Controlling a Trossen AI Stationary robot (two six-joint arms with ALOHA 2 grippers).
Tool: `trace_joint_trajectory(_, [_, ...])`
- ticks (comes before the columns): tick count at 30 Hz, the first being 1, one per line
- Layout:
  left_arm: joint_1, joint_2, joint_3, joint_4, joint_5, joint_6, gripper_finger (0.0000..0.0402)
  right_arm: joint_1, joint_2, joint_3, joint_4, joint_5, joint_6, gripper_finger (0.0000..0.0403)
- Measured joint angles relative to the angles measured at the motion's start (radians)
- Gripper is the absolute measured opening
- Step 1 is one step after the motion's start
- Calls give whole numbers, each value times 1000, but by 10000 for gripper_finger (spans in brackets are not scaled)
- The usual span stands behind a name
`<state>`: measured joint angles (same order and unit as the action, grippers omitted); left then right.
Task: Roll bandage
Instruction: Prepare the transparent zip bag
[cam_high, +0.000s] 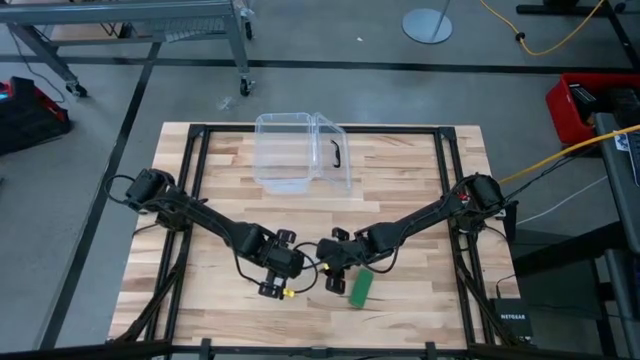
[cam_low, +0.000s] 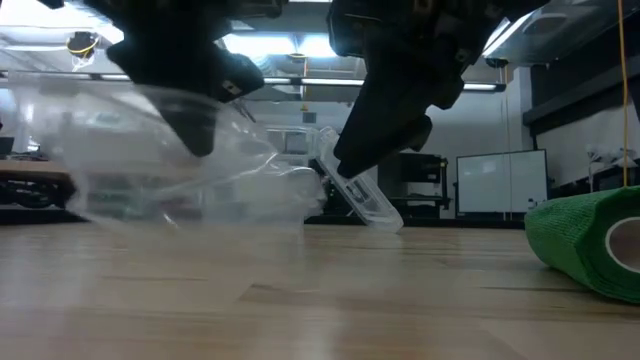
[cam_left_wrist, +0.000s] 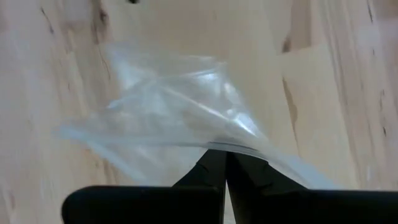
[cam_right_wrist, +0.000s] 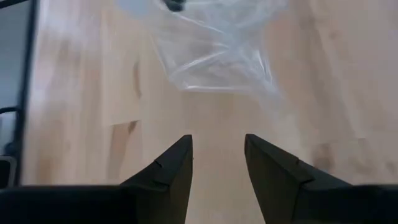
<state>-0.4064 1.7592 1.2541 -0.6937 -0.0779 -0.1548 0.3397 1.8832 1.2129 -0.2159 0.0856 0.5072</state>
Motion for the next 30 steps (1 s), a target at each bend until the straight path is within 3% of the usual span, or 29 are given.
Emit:
trace_joint_trajectory(8, [-31, 0, 0, -10, 0, 5, 0, 0, 0, 0, 5, 103, -88, 150])
trace_joint_trajectory(22, [-41, 0, 0, 7, 0, 16, 0, -38, 0, 0, 148, 157, -316, 150])
trace_joint_trajectory(30, [-55, 0, 0, 56, 0, 78, 0, -123, 0, 0, 183, -38, -324, 150])
